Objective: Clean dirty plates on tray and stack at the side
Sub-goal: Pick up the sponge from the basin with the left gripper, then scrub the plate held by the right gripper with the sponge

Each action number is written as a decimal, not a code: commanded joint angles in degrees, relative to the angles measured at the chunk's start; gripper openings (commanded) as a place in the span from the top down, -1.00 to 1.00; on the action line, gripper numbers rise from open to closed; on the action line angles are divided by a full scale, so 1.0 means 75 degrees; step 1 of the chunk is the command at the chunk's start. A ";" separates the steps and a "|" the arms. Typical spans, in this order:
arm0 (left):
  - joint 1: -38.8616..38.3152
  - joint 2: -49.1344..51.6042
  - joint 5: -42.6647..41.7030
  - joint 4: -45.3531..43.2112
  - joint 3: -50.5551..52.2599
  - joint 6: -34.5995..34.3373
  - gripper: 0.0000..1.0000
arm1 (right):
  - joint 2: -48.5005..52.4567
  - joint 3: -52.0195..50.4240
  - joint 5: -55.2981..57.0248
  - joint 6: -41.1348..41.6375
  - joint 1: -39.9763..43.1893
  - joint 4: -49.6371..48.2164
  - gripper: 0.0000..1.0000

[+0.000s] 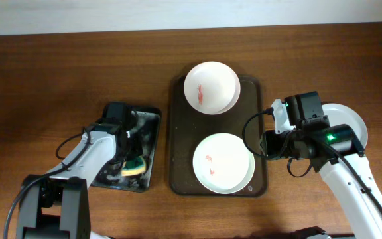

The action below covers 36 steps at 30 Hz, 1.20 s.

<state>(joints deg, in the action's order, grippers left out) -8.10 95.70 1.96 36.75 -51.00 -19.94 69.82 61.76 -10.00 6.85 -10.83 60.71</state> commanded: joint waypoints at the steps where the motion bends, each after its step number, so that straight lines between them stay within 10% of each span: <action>1: -0.0050 0.0393 -0.0090 0.0198 -0.0117 -0.0015 1.00 | 0.0003 0.0125 -0.0035 -0.0058 -0.0050 -0.0003 0.27; 11: -0.0350 0.0388 -0.1145 0.3675 -0.4503 0.1081 1.00 | 0.1985 0.0125 -0.0353 -0.0058 -0.0047 -0.0006 0.11; 23: -0.2871 0.1166 -0.1953 0.2594 -0.4447 -0.0023 1.00 | 0.5010 -0.0210 -0.0903 0.0772 0.0664 -0.1600 0.92; 36: -0.4322 0.3879 -0.1349 0.0769 -0.4447 -0.1105 1.00 | 0.4852 -0.0204 -0.0344 0.0743 0.0799 -0.1419 0.92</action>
<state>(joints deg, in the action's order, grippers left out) -40.80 119.61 -14.13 43.46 -84.62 -27.00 105.73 61.28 -18.33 12.21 -5.41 49.65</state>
